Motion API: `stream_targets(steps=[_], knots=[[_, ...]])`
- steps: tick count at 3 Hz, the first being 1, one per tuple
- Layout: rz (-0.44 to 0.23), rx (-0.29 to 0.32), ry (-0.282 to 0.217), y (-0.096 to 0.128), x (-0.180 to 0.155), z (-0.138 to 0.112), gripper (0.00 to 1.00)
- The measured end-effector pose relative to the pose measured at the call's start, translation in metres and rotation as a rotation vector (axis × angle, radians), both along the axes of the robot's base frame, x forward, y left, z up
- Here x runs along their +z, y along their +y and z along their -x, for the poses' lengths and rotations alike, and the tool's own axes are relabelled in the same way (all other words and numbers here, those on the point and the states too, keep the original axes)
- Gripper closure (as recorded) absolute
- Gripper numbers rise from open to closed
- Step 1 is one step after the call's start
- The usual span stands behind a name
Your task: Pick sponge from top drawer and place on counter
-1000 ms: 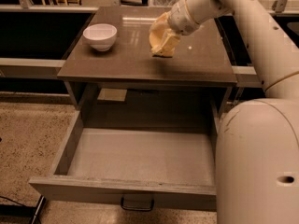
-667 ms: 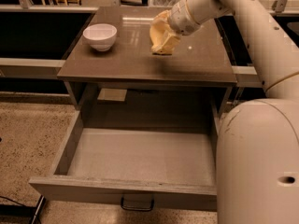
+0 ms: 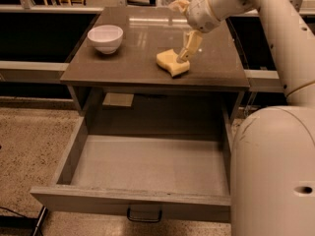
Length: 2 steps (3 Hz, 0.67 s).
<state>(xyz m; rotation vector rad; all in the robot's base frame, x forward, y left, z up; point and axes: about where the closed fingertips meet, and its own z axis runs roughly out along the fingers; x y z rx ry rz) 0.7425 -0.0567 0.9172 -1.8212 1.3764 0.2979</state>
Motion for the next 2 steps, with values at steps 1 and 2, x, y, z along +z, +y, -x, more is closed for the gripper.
stream_targets(steps=[1,2], knots=[[-0.011,0.054,-0.003,-0.018,0.024,0.014,0.00],[-0.013,0.067,-0.021,-0.023,0.038,0.018,0.00]])
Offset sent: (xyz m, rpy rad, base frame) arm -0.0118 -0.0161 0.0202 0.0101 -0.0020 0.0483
